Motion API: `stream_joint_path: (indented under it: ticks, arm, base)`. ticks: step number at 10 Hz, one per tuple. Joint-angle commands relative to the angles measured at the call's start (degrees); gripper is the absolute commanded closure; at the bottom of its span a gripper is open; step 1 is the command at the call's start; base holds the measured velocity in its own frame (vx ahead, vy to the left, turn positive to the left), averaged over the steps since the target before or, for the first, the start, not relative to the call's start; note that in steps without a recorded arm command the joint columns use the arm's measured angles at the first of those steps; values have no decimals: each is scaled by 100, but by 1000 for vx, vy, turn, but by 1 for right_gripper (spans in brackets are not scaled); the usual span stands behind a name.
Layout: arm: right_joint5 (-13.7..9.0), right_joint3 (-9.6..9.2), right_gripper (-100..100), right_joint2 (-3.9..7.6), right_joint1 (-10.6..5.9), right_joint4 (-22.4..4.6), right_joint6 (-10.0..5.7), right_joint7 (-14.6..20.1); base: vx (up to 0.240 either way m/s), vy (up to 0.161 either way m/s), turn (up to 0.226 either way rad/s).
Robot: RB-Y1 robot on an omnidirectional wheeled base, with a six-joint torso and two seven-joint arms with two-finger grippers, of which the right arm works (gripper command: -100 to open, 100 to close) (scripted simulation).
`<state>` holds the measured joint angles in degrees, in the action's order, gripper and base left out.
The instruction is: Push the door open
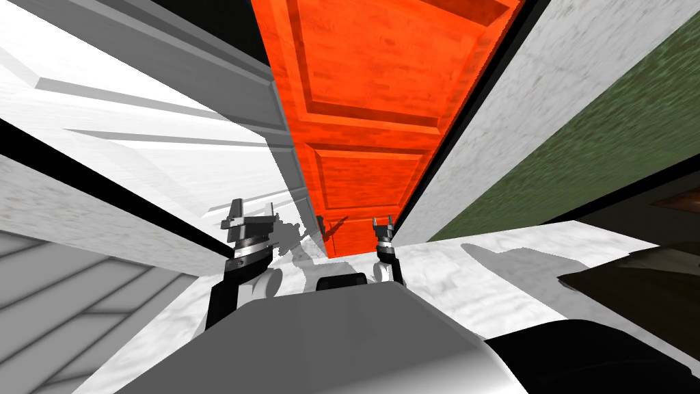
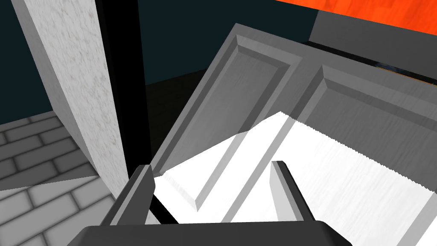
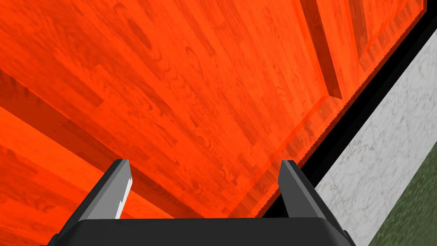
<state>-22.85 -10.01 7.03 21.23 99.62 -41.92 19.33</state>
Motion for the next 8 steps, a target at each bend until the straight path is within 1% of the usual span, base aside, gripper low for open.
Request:
stream_joint_path:
  ticks: [1,8]
  arm:
    - [-104,-40,-100,3,-65,-166,-55,124]
    - [-696,-310,-100,17,-275,-918,-307,774]
  base:
    - [38,-1,56]
    - [24,19,99]
